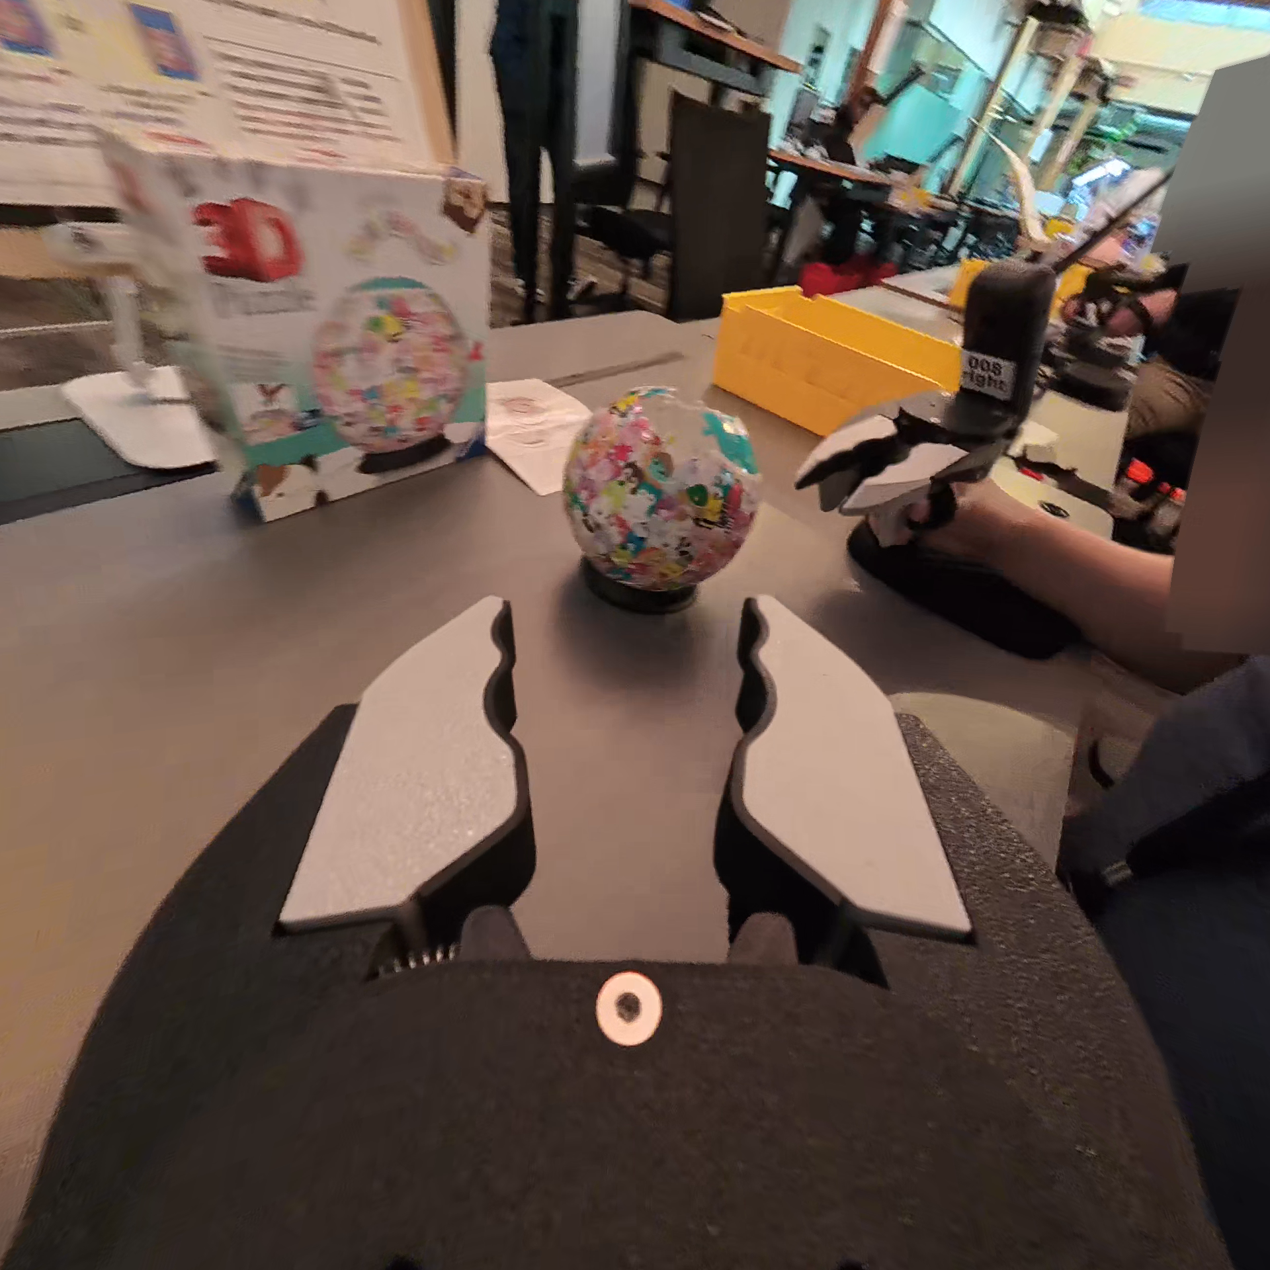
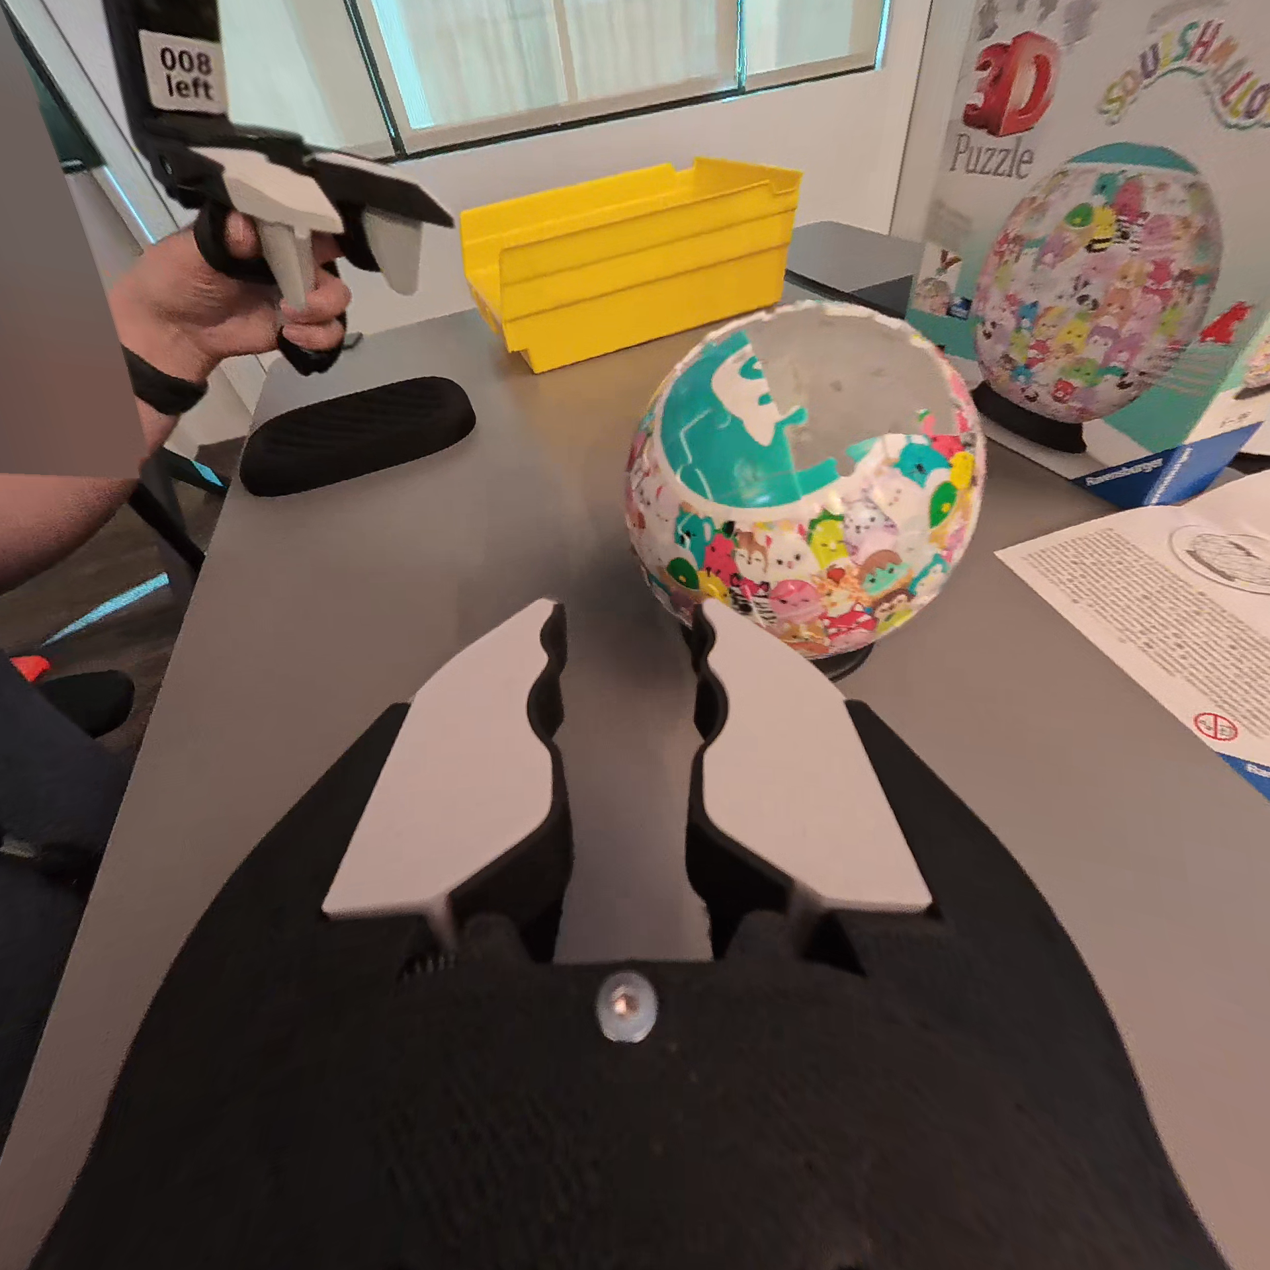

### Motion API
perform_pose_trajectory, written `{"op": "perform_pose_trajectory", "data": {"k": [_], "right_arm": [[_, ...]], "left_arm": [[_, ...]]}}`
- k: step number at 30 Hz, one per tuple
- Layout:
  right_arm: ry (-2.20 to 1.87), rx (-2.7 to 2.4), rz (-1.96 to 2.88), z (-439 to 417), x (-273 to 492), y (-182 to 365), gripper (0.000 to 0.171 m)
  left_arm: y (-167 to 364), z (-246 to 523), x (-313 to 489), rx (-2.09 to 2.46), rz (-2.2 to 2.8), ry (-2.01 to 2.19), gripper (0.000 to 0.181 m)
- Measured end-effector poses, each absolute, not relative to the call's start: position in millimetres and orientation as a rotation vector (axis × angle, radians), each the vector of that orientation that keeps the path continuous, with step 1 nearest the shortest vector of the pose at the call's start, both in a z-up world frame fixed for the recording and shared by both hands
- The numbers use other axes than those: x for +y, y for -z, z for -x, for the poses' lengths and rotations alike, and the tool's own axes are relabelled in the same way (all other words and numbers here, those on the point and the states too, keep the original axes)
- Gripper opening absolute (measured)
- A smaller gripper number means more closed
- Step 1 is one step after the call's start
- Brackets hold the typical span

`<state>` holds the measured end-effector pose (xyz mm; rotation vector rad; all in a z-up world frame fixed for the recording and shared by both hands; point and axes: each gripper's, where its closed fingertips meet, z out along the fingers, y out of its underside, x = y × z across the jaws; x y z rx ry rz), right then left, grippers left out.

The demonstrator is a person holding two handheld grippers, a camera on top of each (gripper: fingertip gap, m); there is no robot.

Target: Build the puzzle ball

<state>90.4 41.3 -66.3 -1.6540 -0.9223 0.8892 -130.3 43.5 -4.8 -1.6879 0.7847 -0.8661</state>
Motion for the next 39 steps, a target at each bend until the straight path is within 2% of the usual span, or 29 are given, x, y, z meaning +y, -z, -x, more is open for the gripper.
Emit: {"op": "perform_pose_trajectory", "data": {"k": [3, 6, 12, 15, 18, 29, 39], "right_arm": [[-0.852, -0.935, 1.637, -83.6, 36.4, 63.0, 0.037], [-0.814, -0.932, 1.626, -80.6, 33.4, 63.8, 0.037], [-0.763, -0.920, 1.573, -85.8, 35.4, 54.9, 0.037], [-0.721, -0.909, 1.593, -90.0, 45.7, 50.1, 0.037], [-0.671, -0.891, 1.608, -89.9, 57.8, 42.9, 0.037], [-0.455, -0.876, 1.668, -102.9, 78.1, 2.1, 0.038], [-0.526, -0.710, 1.649, -126.4, 91.1, -32.6, 0.039]], "left_arm": [[3.0, 114.5, 42.3, 0.859, 1.657, 0.869, 0.064], [1.2, 130.0, 42.6, 0.889, 1.672, 0.759, 0.064], [-20.5, 277.3, 77.5, 0.923, 1.840, 0.161, 0.059], [-37.7, 343.5, 112.7, 0.971, 1.900, 0.037, 0.050], [-26.6, 381.2, 154.1, 1.084, 2.032, -0.003, 0.049], [73.2, 405.7, 250.2, 1.394, 2.334, 0.012, 0.049], [125.1, 360.0, 213.1, 1.789, 2.273, 0.304, 0.052]]}}
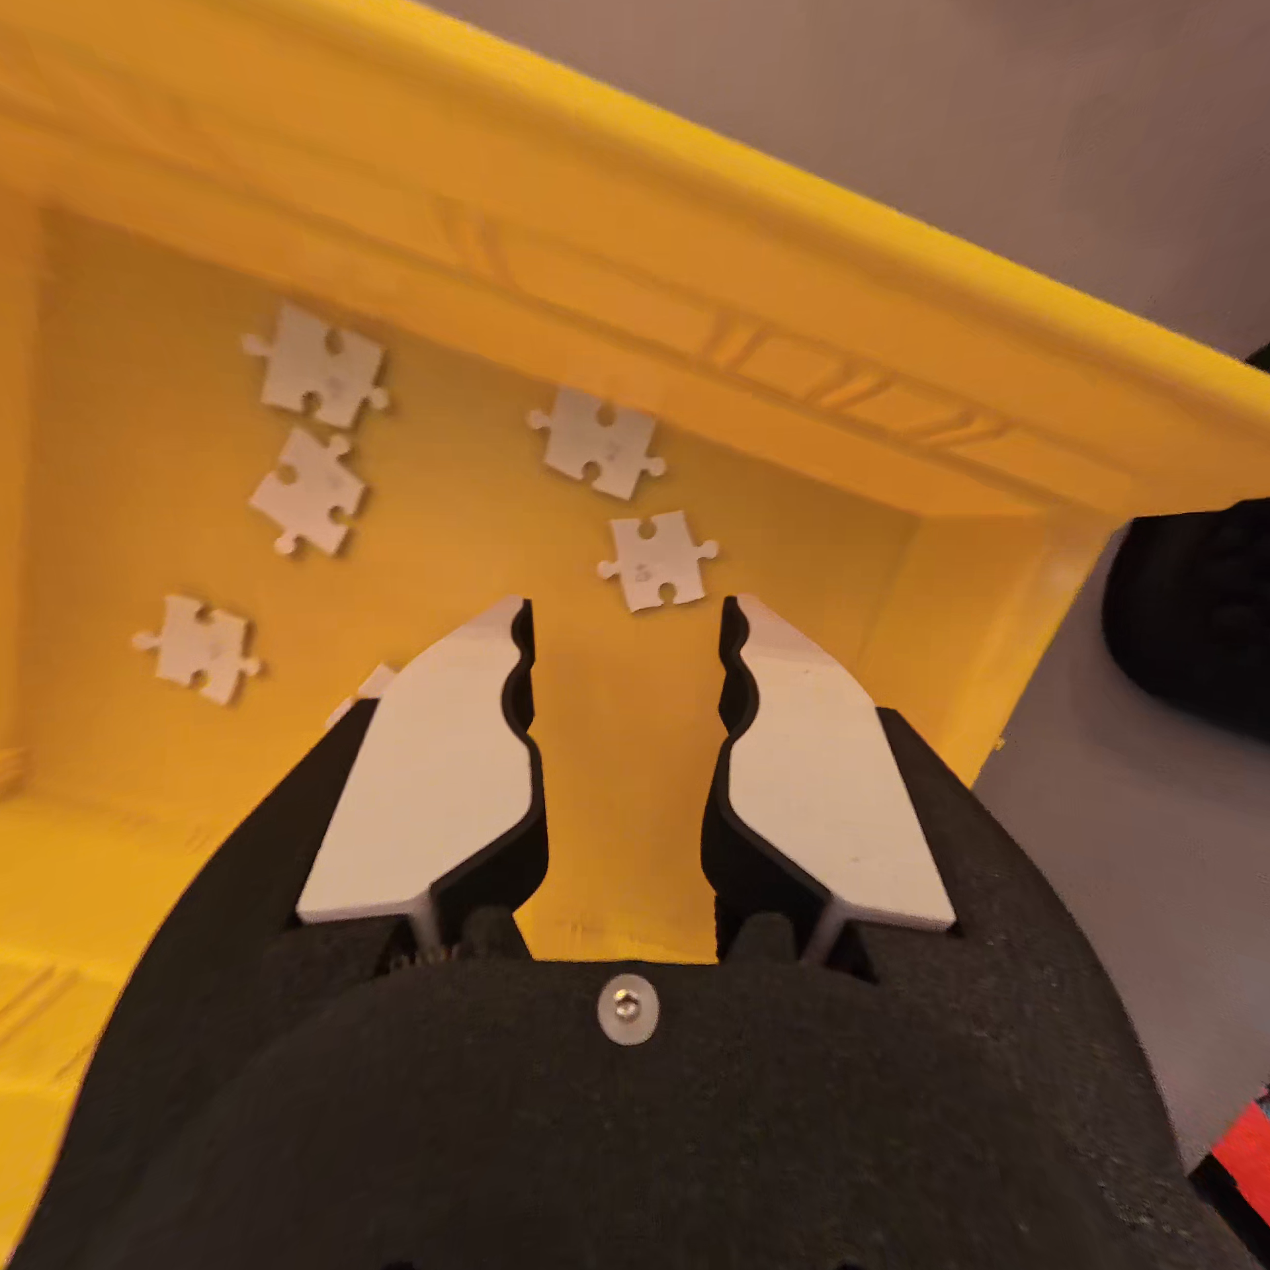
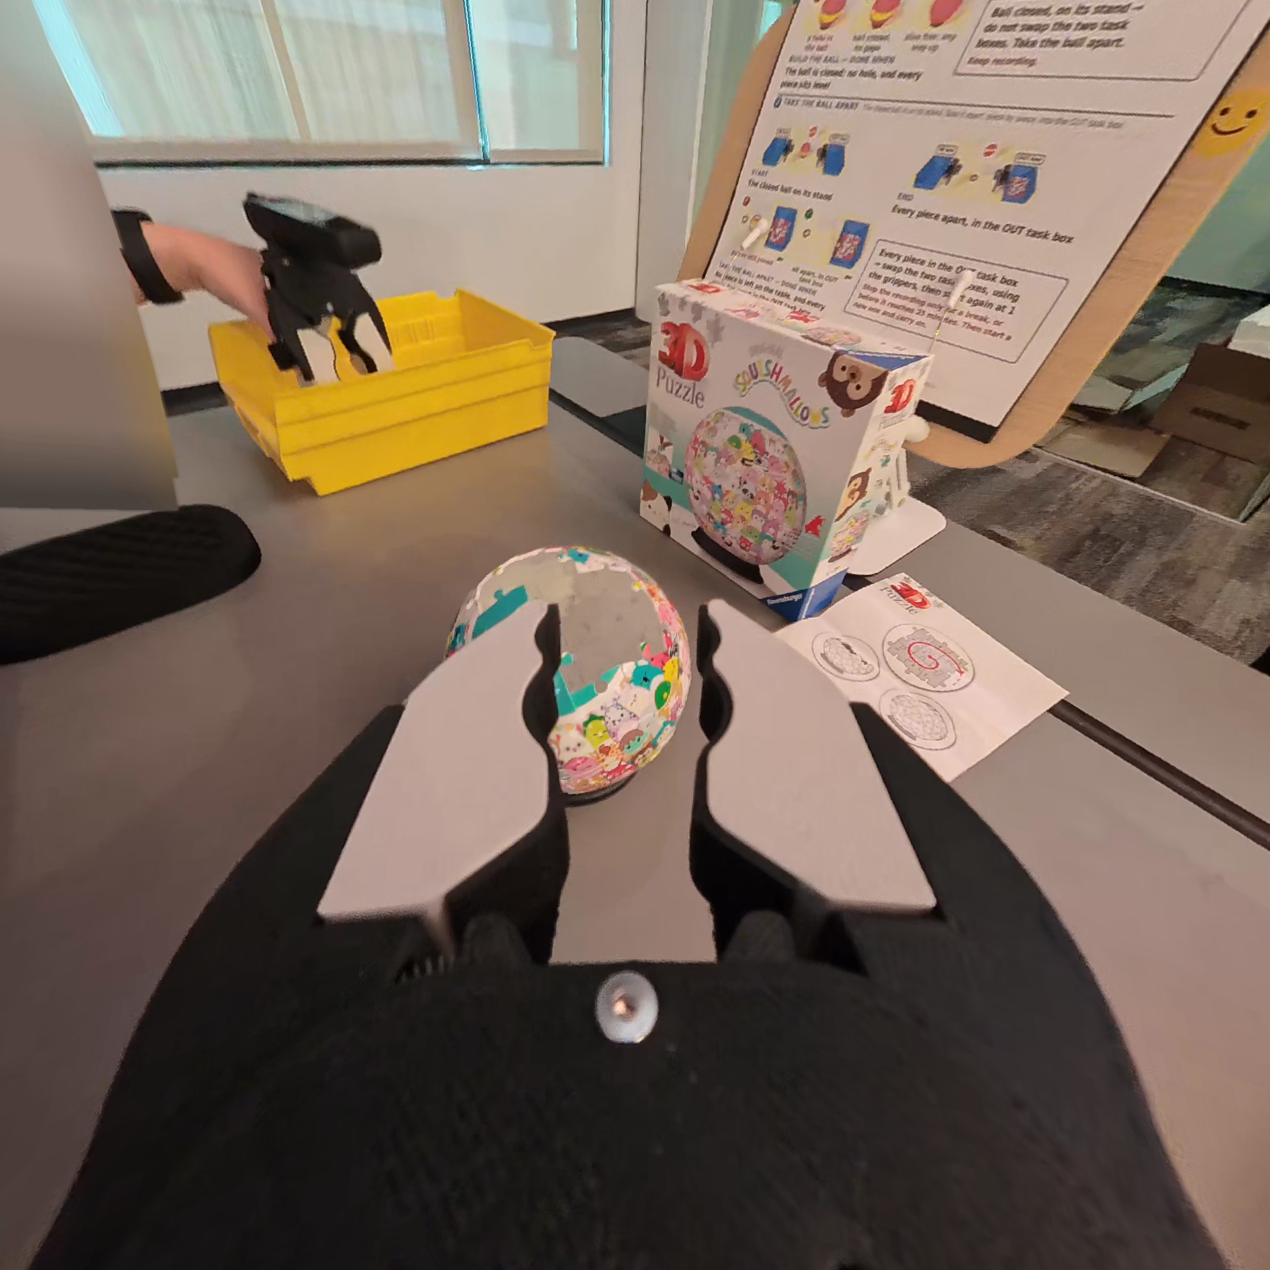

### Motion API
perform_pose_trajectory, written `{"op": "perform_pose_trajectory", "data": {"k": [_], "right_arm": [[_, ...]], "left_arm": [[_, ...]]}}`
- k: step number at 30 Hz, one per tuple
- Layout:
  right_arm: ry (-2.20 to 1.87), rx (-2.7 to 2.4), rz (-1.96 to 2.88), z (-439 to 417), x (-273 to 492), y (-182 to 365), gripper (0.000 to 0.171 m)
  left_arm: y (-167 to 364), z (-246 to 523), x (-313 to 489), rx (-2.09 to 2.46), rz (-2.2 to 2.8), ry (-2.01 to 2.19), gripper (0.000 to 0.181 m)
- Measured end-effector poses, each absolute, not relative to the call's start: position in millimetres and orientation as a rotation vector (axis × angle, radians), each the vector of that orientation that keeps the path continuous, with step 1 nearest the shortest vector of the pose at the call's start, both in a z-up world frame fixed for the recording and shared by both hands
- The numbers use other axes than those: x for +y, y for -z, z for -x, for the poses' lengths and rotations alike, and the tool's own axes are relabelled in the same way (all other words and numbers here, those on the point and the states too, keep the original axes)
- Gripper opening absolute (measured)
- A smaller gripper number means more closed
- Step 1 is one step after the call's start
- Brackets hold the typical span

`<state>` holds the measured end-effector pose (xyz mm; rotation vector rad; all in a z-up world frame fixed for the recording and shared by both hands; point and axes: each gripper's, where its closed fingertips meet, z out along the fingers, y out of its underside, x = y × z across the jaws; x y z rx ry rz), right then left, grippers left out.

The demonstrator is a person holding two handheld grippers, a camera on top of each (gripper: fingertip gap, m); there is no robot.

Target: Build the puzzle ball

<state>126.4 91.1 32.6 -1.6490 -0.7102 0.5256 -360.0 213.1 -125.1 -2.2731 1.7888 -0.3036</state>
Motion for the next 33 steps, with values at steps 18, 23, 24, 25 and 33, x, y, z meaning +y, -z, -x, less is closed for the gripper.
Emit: {"op": "perform_pose_trajectory", "data": {"k": [18, 23, 24, 25, 33], "right_arm": [[-0.566, -0.737, 1.655, -125.4, 82.9, -29.4, 0.039], [-0.609, -0.780, 1.617, -107.8, 77.7, -28.9, 0.039], [-0.620, -0.816, 1.596, -95.9, 75.5, -29.7, 0.039], [-0.628, -0.871, 1.567, -80.4, 72.4, -30.7, 0.039], [-0.791, -1.537, 1.118, 84.5, 25.2, -24.5, 0.039]], "left_arm": [[148.8, 354.0, 208.2, 1.716, 2.275, 0.241, 0.037], [103.3, 360.2, 198.0, 1.530, 2.243, 0.249, 0.038], [86.0, 356.4, 192.4, 1.486, 2.226, 0.277, 0.037], [67.6, 348.2, 182.9, 1.456, 2.207, 0.326, 0.037], [-6.9, 190.7, 73.8, 1.508, 2.269, 0.914, 0.033]]}}
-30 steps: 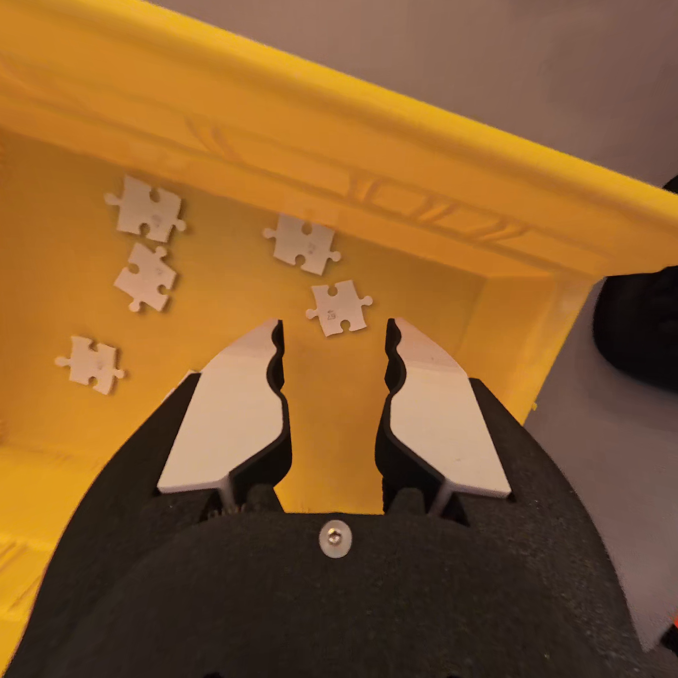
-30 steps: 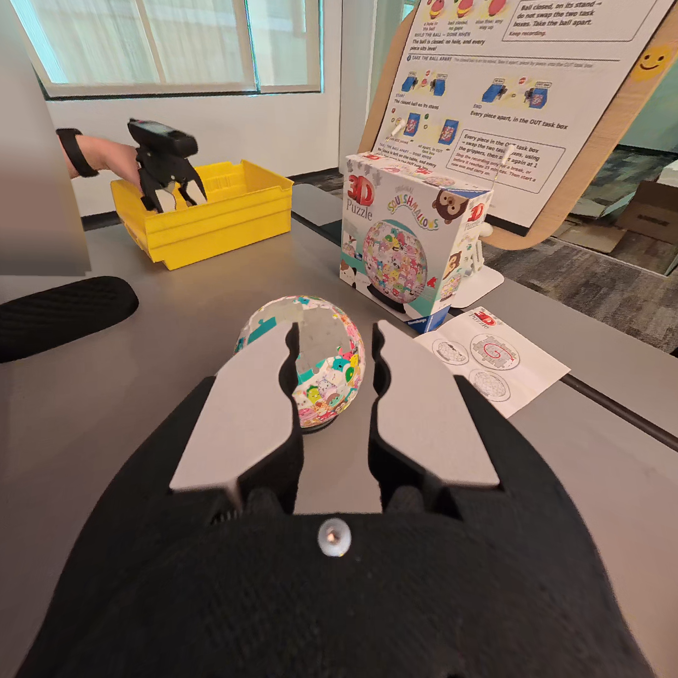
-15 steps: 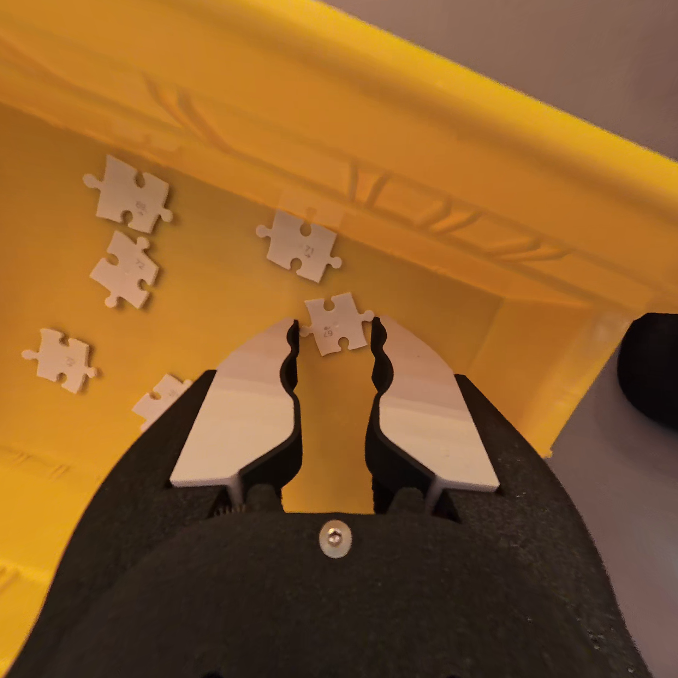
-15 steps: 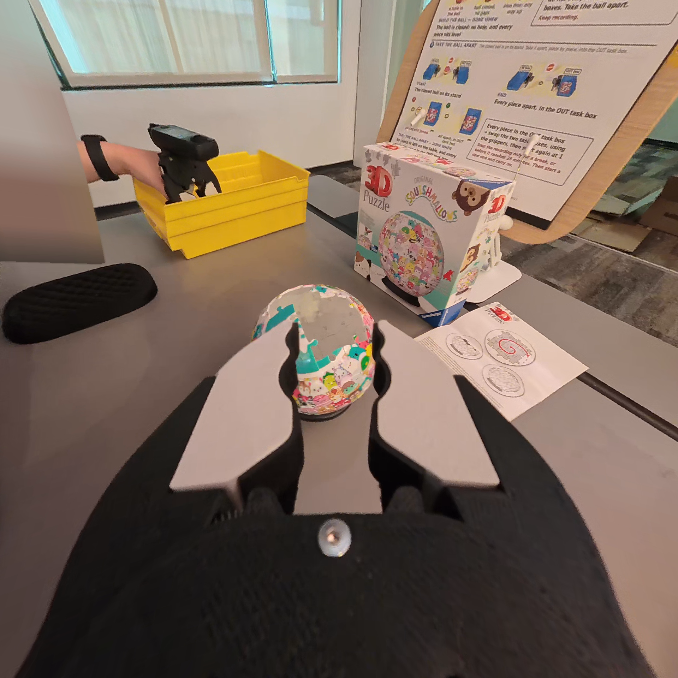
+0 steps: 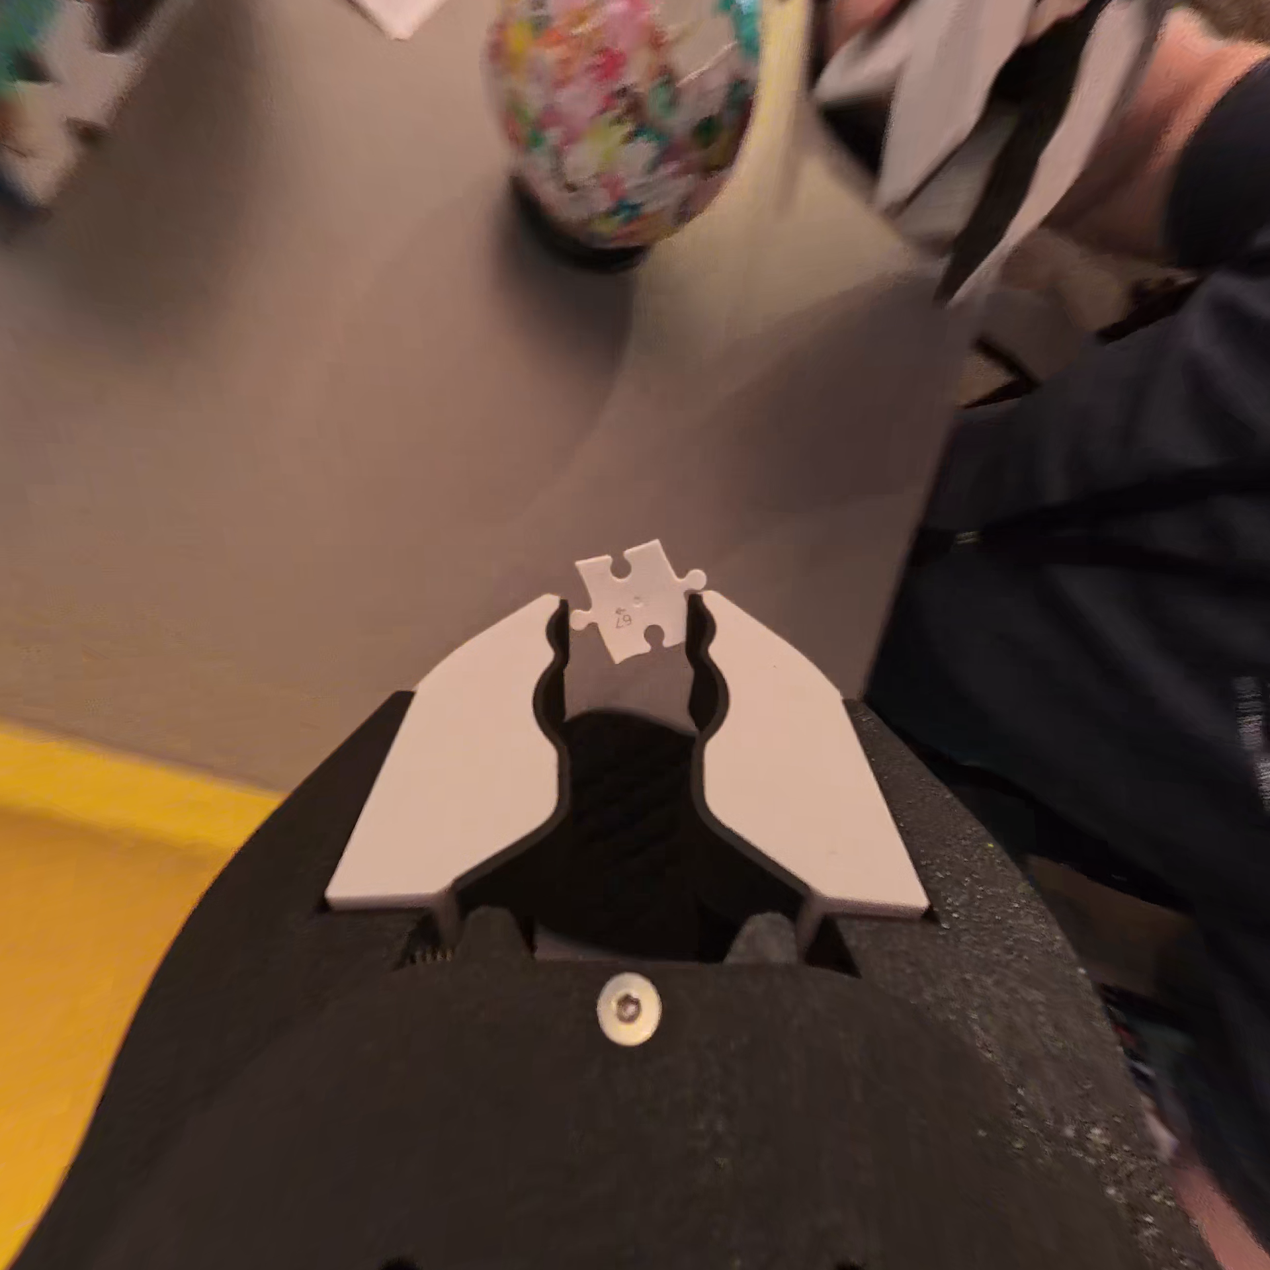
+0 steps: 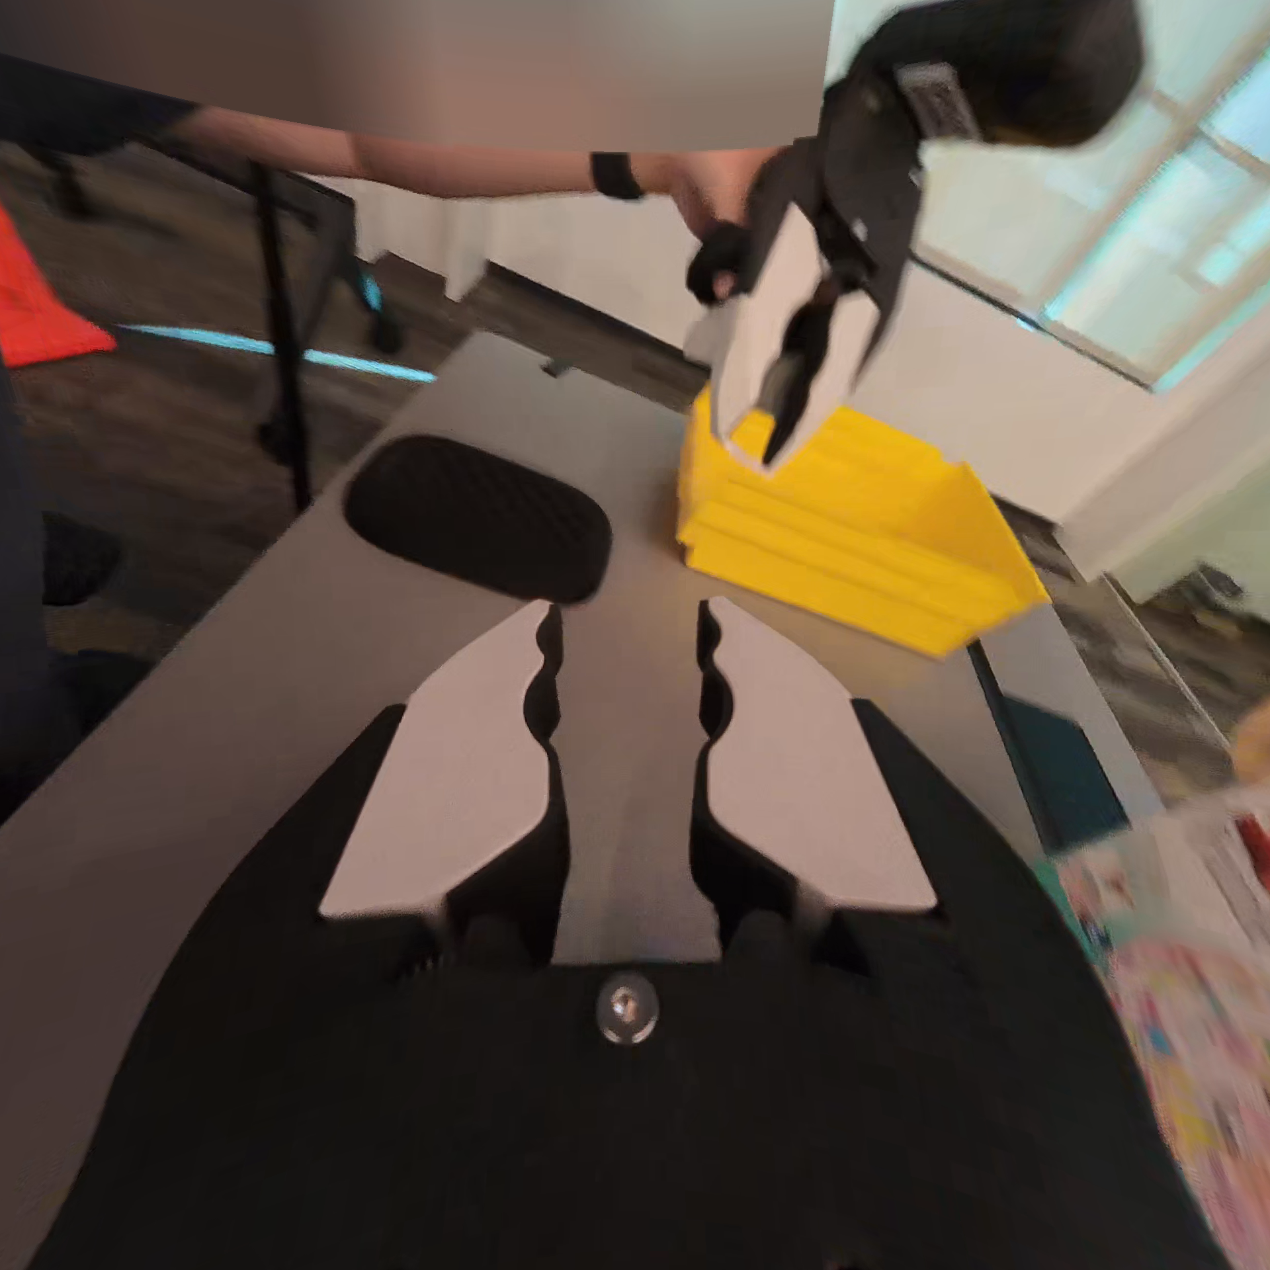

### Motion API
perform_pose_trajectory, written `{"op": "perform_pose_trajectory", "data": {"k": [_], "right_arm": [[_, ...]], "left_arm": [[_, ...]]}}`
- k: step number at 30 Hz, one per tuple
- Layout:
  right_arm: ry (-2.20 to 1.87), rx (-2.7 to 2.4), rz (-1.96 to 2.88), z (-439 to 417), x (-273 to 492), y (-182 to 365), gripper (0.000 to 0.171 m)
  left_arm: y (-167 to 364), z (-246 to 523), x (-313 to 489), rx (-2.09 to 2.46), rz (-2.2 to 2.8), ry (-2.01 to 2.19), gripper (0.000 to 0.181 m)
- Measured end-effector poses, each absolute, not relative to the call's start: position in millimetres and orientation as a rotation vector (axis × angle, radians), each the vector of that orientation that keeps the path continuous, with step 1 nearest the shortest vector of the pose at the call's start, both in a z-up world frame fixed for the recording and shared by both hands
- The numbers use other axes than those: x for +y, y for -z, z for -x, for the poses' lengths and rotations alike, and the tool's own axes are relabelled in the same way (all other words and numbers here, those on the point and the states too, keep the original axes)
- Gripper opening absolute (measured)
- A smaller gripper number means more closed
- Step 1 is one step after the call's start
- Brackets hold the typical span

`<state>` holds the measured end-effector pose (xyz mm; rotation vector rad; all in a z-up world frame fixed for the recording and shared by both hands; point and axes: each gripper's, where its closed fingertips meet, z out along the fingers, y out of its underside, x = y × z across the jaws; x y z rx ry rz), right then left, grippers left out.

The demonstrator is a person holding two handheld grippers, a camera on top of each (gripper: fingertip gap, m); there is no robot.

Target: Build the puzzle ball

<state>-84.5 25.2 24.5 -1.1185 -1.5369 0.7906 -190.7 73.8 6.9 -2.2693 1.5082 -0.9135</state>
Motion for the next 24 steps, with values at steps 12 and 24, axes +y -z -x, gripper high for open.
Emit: {"op": "perform_pose_trajectory", "data": {"k": [12, 24], "right_arm": [[-0.369, -1.697, 0.912, 80.3, -16.7, -3.0, 0.024], [-1.591, -0.625, 1.339, 17.8, -16.4, -22.3, 0.003]], "left_arm": [[3.3, 66.9, -19.6, 1.594, 2.247, 1.334, 0.032], [-1.5, 34.4, -22.5, 1.122, 1.627, 1.326, 0.028]]}}
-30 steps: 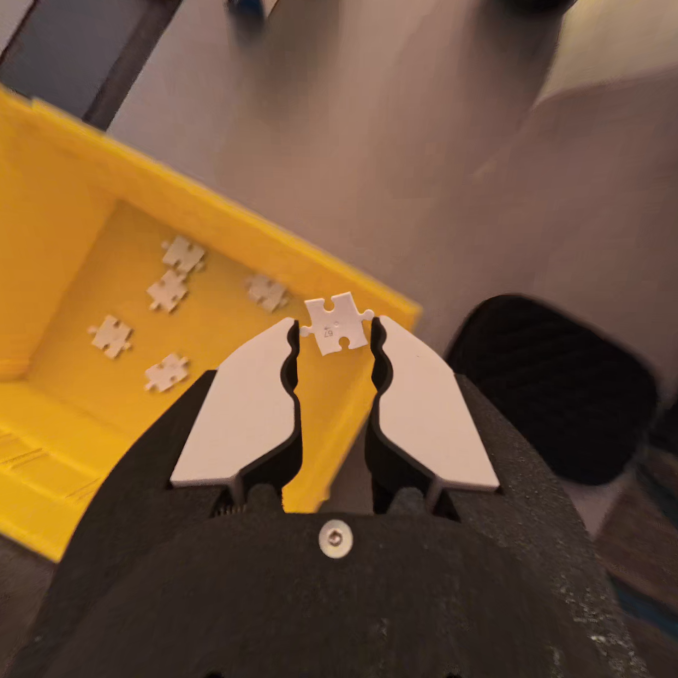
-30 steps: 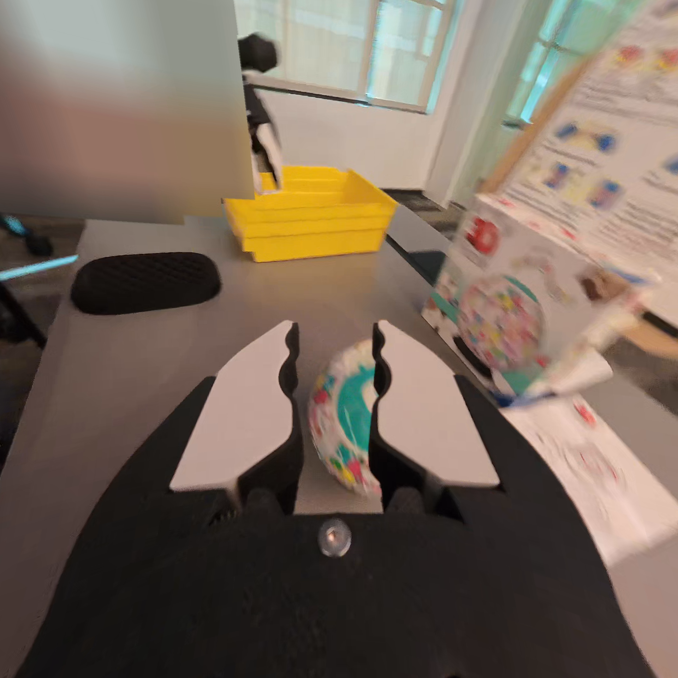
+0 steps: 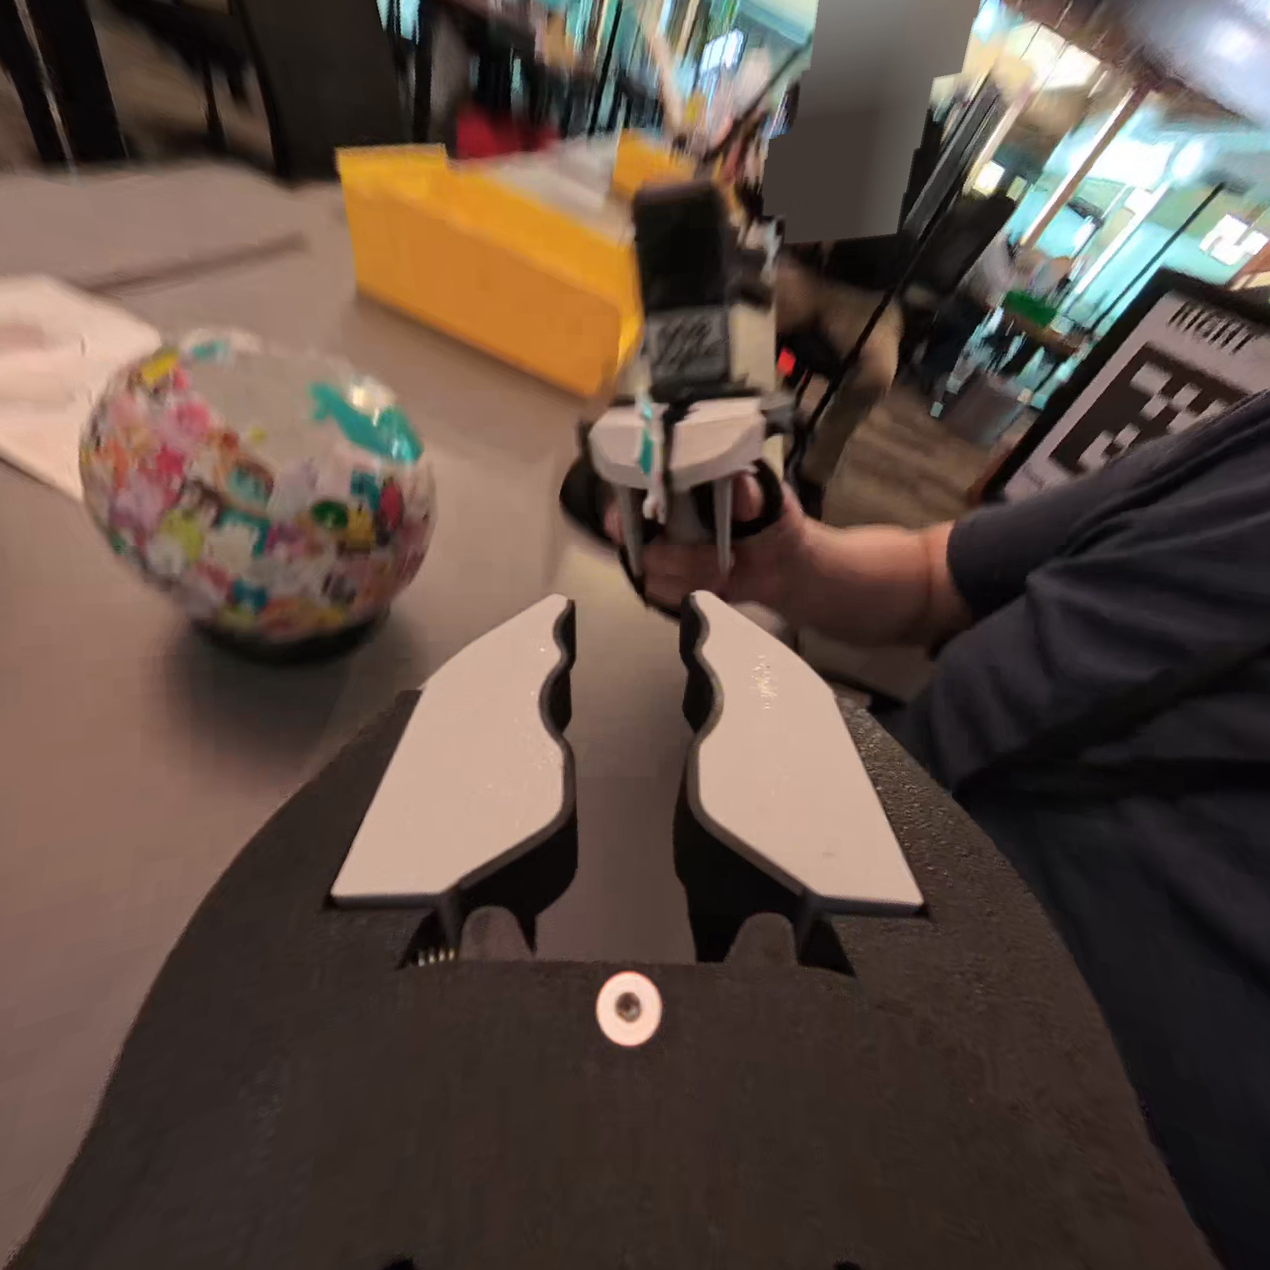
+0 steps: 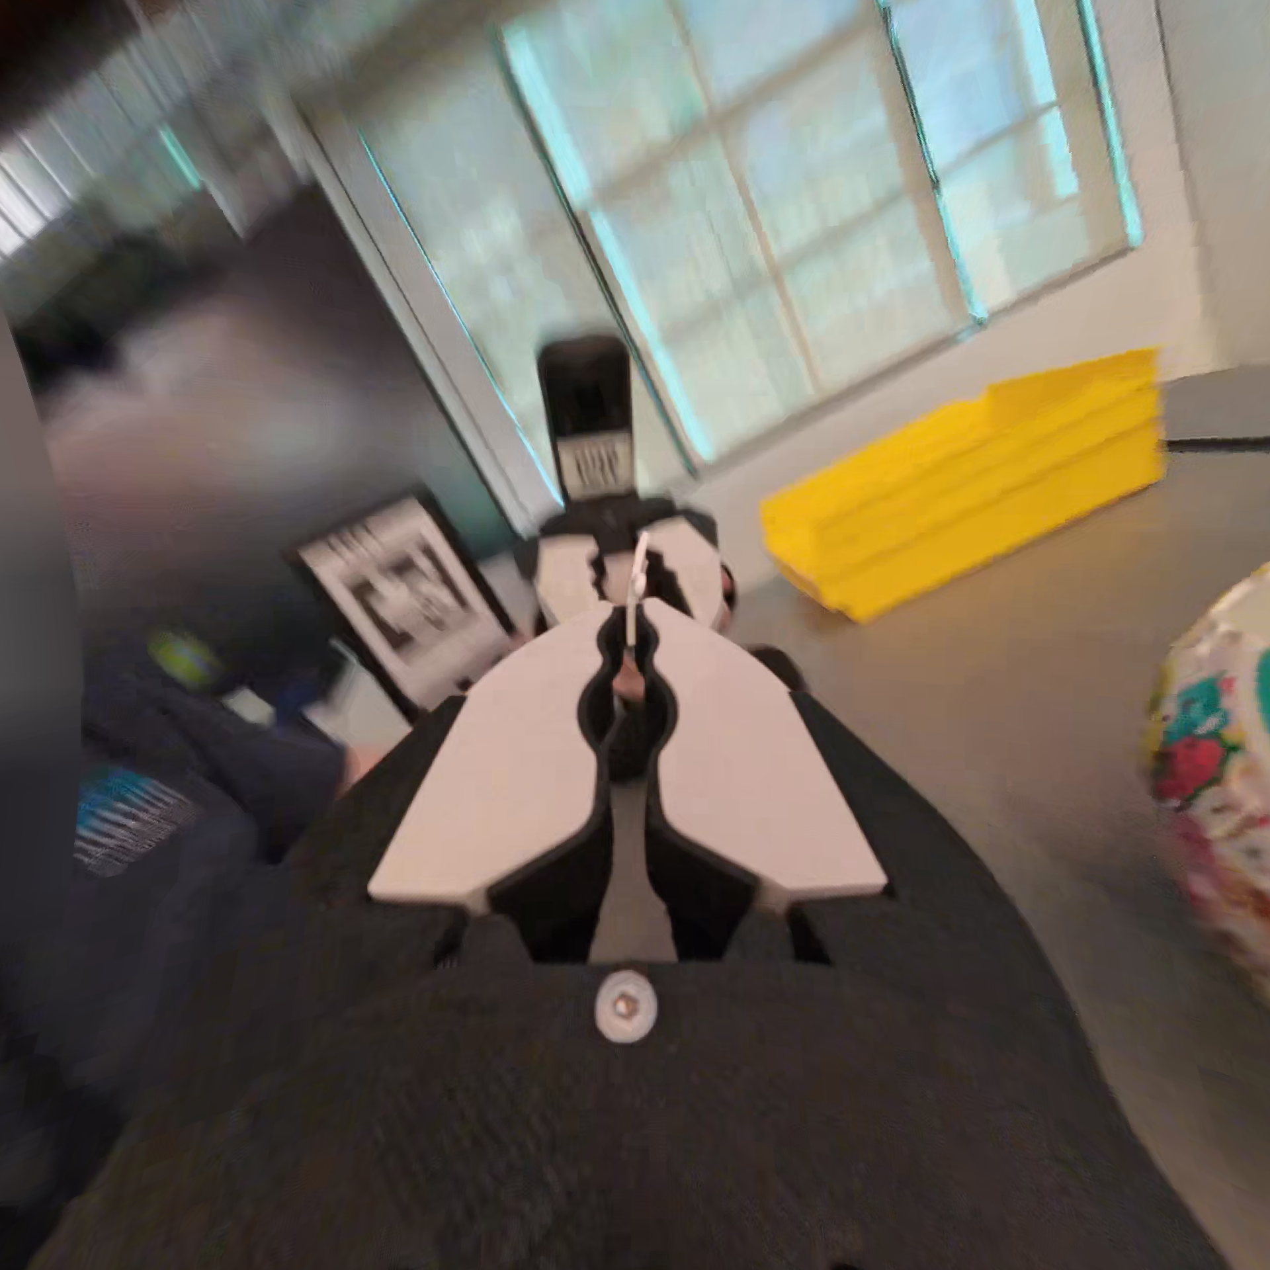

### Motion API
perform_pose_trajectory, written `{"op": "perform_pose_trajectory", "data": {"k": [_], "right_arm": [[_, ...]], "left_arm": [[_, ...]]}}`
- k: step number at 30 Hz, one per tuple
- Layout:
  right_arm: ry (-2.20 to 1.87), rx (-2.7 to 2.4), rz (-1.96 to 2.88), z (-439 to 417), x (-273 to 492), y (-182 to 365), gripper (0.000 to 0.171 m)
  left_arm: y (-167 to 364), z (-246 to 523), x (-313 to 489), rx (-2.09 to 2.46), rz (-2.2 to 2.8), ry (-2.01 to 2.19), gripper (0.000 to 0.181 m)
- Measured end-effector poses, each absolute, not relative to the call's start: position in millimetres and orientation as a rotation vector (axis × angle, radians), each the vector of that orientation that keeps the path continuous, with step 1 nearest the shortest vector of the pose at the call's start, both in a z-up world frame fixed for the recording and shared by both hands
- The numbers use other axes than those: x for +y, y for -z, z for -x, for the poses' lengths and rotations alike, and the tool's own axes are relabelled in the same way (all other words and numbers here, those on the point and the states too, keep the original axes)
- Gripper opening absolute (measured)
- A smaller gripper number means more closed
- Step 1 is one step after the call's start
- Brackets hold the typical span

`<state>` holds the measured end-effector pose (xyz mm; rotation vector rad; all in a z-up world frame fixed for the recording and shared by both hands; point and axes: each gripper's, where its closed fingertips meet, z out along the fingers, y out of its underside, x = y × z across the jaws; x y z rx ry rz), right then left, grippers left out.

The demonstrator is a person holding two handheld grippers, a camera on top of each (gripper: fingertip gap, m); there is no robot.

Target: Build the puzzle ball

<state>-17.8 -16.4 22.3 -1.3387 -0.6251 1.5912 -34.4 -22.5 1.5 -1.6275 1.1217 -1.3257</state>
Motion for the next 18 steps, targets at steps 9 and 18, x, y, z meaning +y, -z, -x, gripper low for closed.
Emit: {"op": "perform_pose_trajectory", "data": {"k": [9, 18], "right_arm": [[-1.768, -0.561, 1.278, 10.3, -31.7, -33.6, 0.003], [-1.738, -0.588, 1.269, 6.4, -40.3, -31.4, 0.003]], "left_arm": [[-39.4, 3.3, -47.7, 1.046, 1.380, 1.609, 0.002], [-26.8, 2.5, -43.4, 0.998, 1.429, 1.543, 0.008]]}}
